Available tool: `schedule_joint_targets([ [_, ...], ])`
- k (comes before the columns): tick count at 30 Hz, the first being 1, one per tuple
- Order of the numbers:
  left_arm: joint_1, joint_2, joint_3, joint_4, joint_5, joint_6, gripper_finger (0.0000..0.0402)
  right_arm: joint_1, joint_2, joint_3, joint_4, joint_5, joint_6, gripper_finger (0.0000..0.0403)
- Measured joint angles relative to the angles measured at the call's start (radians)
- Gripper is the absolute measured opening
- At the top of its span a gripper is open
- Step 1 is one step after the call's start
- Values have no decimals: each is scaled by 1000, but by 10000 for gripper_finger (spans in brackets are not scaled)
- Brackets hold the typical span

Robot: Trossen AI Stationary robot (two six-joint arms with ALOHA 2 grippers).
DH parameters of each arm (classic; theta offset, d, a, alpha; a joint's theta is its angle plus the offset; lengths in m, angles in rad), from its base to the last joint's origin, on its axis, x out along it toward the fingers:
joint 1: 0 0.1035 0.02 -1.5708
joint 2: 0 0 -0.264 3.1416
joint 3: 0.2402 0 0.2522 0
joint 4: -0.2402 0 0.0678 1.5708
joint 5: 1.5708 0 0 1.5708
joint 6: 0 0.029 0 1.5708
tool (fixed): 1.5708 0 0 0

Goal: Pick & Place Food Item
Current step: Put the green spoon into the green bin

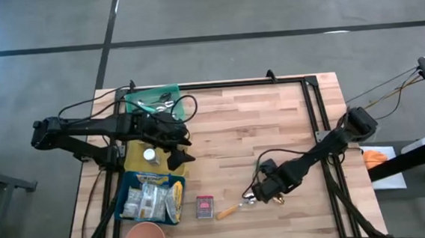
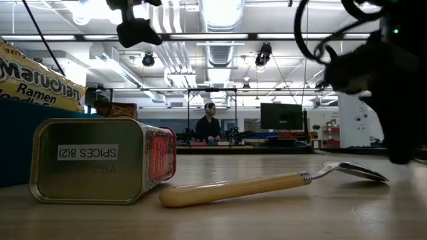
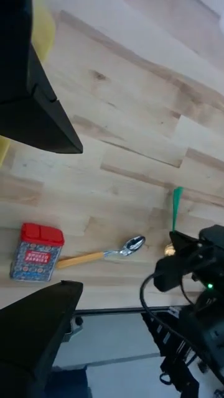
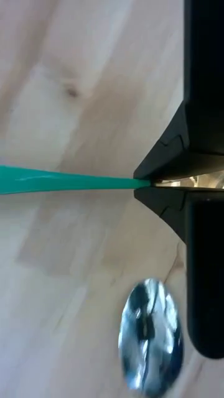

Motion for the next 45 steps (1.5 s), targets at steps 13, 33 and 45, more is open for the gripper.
schedule_joint_targets([
  [13,15,-7,-13,34,-3,-412,359,-1,-60,127,4,218,-442,9],
  [33,25,66,-47,329,76,-602,359,-137,-62,365,6,358,-871,8],
  [45,29,193,-47,506,106,-665,358,-159,-62,396,18,355,-953,8],
])
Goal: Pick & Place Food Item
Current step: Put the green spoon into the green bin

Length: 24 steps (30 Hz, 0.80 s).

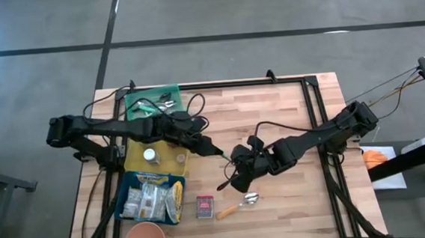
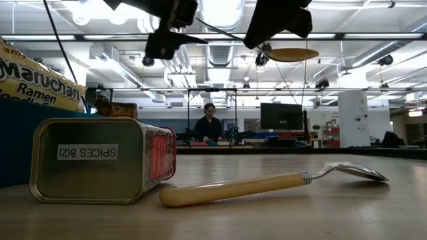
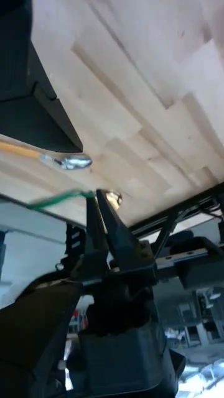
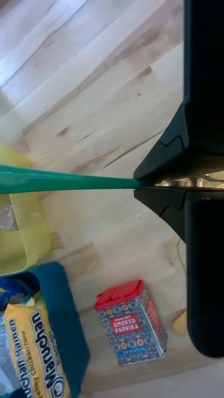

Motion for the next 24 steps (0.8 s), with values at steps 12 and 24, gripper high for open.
schedule_joint_targets([
  [12,1,69,0,93,48,-29,339,0,0,-7,18,2,0,8],
  [24,0,69,0,112,75,8,142,-1,0,-8,29,24,5,8],
])
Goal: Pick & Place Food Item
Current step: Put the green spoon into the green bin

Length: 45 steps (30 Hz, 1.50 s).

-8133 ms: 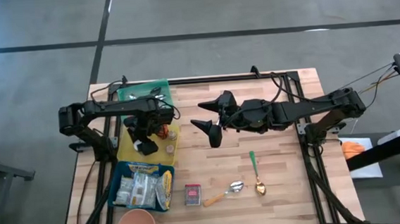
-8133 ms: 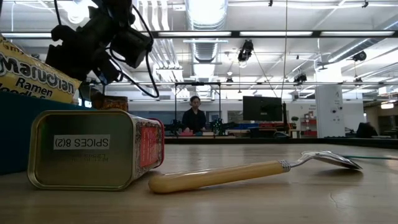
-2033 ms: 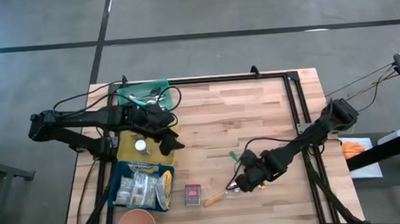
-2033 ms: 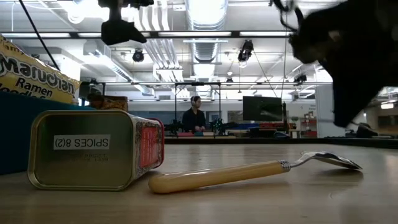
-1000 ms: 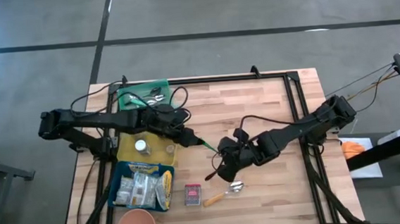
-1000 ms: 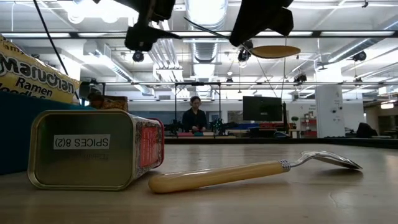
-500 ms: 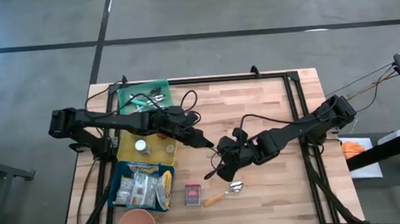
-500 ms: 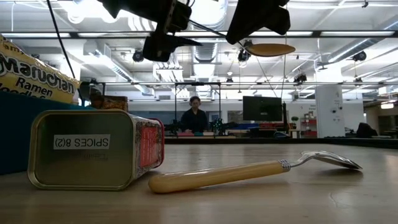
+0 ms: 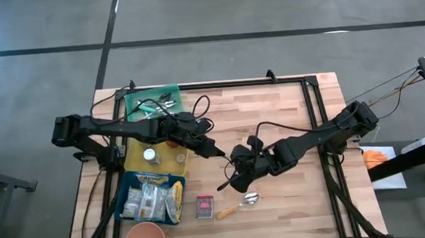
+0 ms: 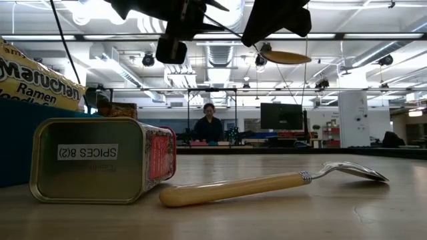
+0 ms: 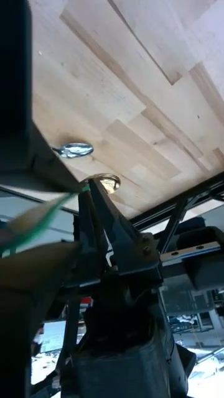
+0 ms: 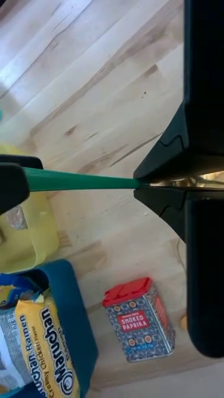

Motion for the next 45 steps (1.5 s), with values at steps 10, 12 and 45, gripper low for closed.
schedule_joint_targets([
  [10,0,0,-2,-26,3,53,12,1,-2,0,15,-1,7,8],
  [12,0,0,-2,-28,5,53,11,1,-2,0,15,-2,7,8],
  [45,349,-376,-44,-470,-402,326,6,32,-5,175,-37,132,73,265],
])
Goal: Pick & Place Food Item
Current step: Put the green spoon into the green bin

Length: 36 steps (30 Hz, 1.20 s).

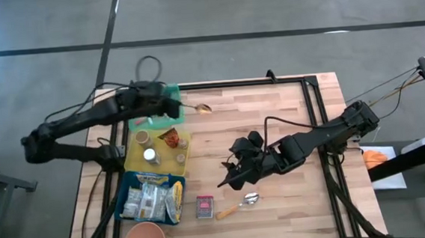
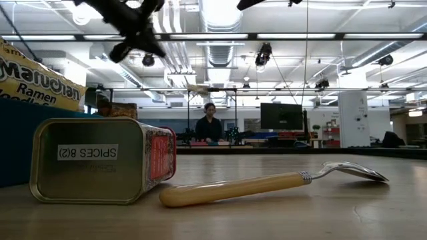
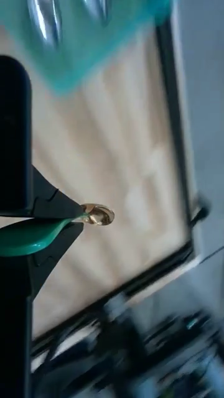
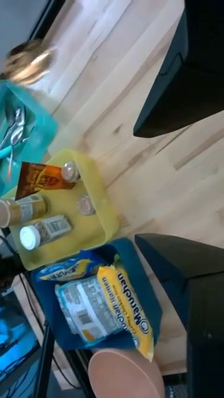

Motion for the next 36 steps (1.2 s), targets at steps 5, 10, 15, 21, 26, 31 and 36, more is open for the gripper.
schedule_joint_targets([
  [5,123,-161,-156,15,-121,-16,6,8,0,0,-24,0,19,265],
  [10,258,-298,-329,38,-128,-100,6,13,0,0,-25,0,17,265],
  [15,344,-365,-411,42,-108,-127,6,13,0,-1,-26,0,5,265],
  [21,412,-319,-431,13,-89,-111,6,13,0,-1,-26,-1,-1,265],
  [26,447,-228,-433,9,-78,-76,6,13,0,-1,-26,-8,-2,265],
  [31,468,-151,-431,36,-74,-30,6,13,0,0,-28,-39,2,265],
  [36,481,-104,-434,44,-70,-7,6,14,0,0,-28,-40,5,265],
])
